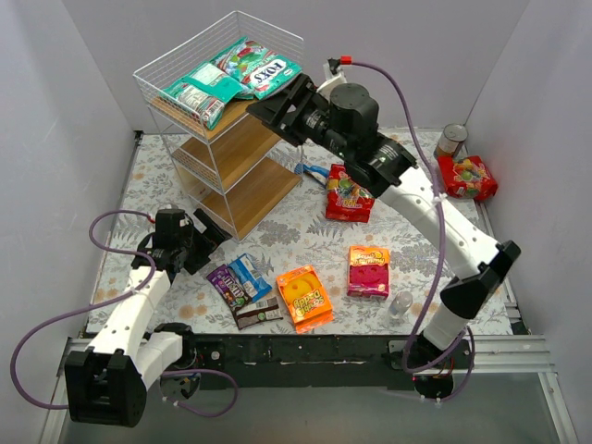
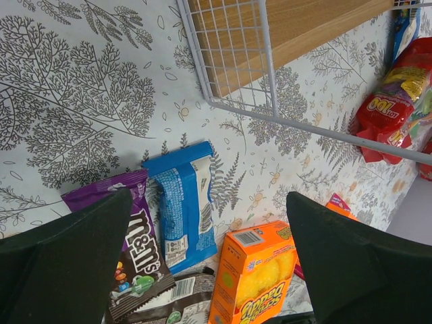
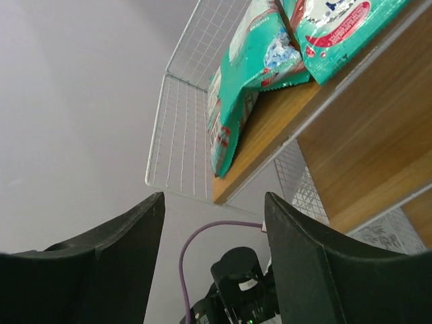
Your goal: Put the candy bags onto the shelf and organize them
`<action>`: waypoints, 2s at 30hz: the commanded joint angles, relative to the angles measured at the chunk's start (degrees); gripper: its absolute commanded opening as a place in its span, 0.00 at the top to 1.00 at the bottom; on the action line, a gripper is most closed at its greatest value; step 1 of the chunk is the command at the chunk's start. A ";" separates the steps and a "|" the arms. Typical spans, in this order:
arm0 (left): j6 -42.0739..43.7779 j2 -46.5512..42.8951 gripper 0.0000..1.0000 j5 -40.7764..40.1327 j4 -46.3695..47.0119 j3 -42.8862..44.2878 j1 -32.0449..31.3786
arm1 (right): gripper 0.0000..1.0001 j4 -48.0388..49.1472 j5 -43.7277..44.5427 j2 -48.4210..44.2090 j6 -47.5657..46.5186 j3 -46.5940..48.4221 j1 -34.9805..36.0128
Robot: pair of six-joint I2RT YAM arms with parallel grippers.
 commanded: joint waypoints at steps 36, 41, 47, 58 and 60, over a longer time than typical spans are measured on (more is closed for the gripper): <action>0.96 -9.86 0.02 19.26 7.54 -6.04 -7.75 | 0.09 -16.95 -6.13 -28.21 -21.96 -53.52 -34.51; 0.87 -16.28 0.02 21.37 12.63 -6.48 -11.17 | 0.09 -17.56 -5.96 -28.03 -22.76 -56.07 -36.98; 1.05 -25.86 0.02 10.83 15.45 -5.34 -12.76 | 0.09 -15.55 -6.13 -28.04 -23.89 -58.18 -39.27; 6.76 -18.32 0.02 4.85 16.32 2.48 -12.76 | 0.09 -10.36 -14.65 -17.32 -30.84 -58.37 -39.36; 7.46 -16.83 0.02 5.19 16.77 3.27 -12.76 | 0.09 -8.79 -15.79 -14.26 -31.28 -57.31 -39.36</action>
